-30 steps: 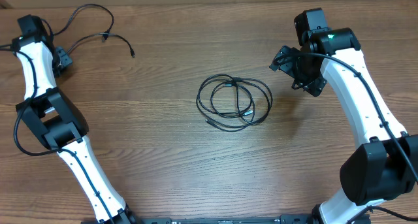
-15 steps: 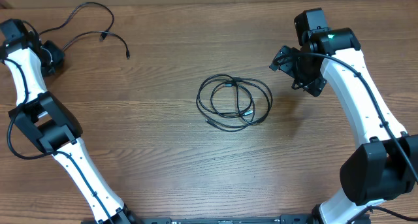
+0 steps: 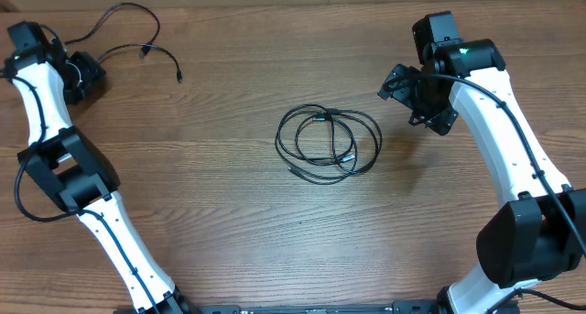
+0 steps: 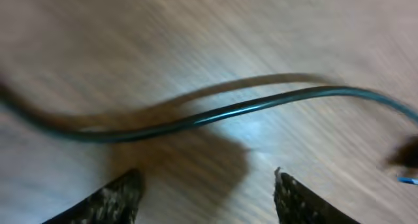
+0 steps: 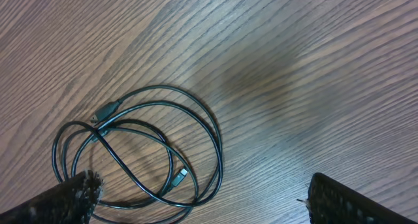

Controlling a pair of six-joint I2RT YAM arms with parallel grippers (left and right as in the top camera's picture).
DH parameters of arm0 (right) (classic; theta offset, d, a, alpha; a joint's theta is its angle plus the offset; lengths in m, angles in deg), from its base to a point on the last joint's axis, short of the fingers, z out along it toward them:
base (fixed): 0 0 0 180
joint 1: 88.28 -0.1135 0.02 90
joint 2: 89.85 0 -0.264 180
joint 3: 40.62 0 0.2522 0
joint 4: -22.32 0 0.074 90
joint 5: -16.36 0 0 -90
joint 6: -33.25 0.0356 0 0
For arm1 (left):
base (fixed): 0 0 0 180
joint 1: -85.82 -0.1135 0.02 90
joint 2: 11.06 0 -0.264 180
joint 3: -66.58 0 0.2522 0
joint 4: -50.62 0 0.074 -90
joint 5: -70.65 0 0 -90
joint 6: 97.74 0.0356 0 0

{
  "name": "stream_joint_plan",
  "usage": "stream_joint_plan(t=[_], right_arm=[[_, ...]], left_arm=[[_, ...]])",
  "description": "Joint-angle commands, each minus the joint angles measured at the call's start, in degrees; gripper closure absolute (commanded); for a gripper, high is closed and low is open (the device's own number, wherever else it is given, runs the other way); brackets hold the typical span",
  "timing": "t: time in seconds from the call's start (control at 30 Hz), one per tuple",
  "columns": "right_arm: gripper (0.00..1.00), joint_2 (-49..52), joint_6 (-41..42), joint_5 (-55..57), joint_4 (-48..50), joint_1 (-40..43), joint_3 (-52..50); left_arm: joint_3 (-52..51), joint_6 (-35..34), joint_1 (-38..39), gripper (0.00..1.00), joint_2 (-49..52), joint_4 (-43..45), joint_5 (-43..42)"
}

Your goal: Untangle cables

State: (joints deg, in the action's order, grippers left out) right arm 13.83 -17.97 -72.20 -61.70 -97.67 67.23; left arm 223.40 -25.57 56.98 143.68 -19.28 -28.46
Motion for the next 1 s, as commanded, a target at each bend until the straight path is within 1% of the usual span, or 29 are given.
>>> stream_joint_plan(t=[0.0, 0.03, 0.07, 0.1, 0.13, 0.17, 0.3, 0.37, 0.47, 0.5, 0.53, 0.57, 0.6, 0.63, 0.67, 0.7, 0.73, 0.77, 0.8, 0.83, 0.9, 0.97], right_arm=[[0.0, -0.04, -0.26, -0.09, 0.2, 0.15, -0.11], [0.0, -0.04, -0.26, -0.09, 0.2, 0.13, -0.11], [0.0, -0.04, -0.26, -0.09, 0.2, 0.15, -0.11], [0.0, -0.04, -0.26, -0.09, 0.2, 0.13, -0.11], [0.0, -0.04, -0.26, -0.07, 0.2, 0.15, -0.11], [0.0, -0.04, -0.26, -0.09, 0.2, 0.15, -0.11], [0.0, -0.04, -0.26, -0.07, 0.2, 0.13, -0.11], [0.0, -0.04, -0.26, -0.09, 0.2, 0.13, -0.11], [0.0, -0.04, -0.26, -0.09, 0.2, 0.13, -0.11], [0.0, -0.04, -0.26, -0.09, 0.2, 0.13, -0.11], [0.0, -0.04, -0.26, -0.09, 0.2, 0.15, -0.11], [0.0, -0.04, -0.26, -0.09, 0.2, 0.13, -0.11], [0.0, -0.04, -0.26, -0.09, 0.2, 0.15, -0.11], [0.0, -0.04, -0.26, -0.07, 0.2, 0.13, -0.11], [0.0, -0.04, -0.26, -0.09, 0.2, 0.13, -0.11], [0.0, -0.04, -0.26, -0.09, 0.2, 0.13, -0.11], [0.0, -0.04, -0.26, -0.09, 0.2, 0.13, -0.11], [0.0, -0.04, -0.26, -0.09, 0.2, 0.15, -0.11], [0.0, -0.04, -0.26, -0.07, 0.2, 0.15, -0.11], [0.0, -0.04, -0.26, -0.09, 0.2, 0.15, -0.11], [0.0, -0.04, -0.26, -0.09, 0.2, 0.13, -0.11], [0.0, -0.04, -0.26, -0.09, 0.2, 0.15, -0.11]], left_arm=[[-2.91, 0.26, -1.05, 0.31, 5.46, -3.61, 14.53], [-3.43, 0.26, -1.22, 0.29, 5.6, -3.67, 15.47], [-3.98, 0.35, -1.49, 0.25, 5.64, -3.76, 15.78], [-4.42, 0.55, -1.7, 0.18, 5.66, -3.76, 15.74], [-4.94, 0.52, -2.01, 0.05, 5.66, -3.76, 15.76], [-5.14, 0.52, -2.32, 0.0, 5.66, -3.78, 15.76], [-5.14, 0.7, -3.28, 0.0, 5.66, -2.78, 15.45], [-5.11, 2.67, -3.34, 0.0, 5.66, -2.45, 15.45], [-4.83, 3.19, -3.34, 0.0, 5.64, -2.29, 13.88], [-4.5, 4.2, -3.34, 0.03, 5.64, -2.32, 11.43], [-4.2, 5.44, -3.34, 0.13, 5.64, -2.29, 8.81], [-3.58, 7.04, -3.34, 0.3, 5.64, -2.27, 5.6], [-2.78, 7.82, -3.34, 0.51, 5.64, -2.29, 2.86], [-1.73, 7.74, -3.41, 0.57, 5.64, -2.36, 0.92], [-0.52, 7.58, -3.48, 0.59, 5.53, -2.54, -0.68], [1.29, 7.52, -3.58, 0.57, 5.49, -2.93, -2.4], [3.41, 7.54, -3.69, 0.52, 5.38, -3.61, -3.93], [5.35, 7.52, -3.78, 0.43, 5.2, -4.15, -5.14], [7.89, 7.56, -3.82, 0.25, 4.85, -4.92, -6.6], [10.49, 7.54, -3.82, 0.0, 4.44, -5.73, -7.5], [14.67, 7.54, -3.82, 0.01, 3.48, -7.54, -9.81], [19.56, 7.26, -3.72, 0.0, 1.97, -10.62, -14.99]])
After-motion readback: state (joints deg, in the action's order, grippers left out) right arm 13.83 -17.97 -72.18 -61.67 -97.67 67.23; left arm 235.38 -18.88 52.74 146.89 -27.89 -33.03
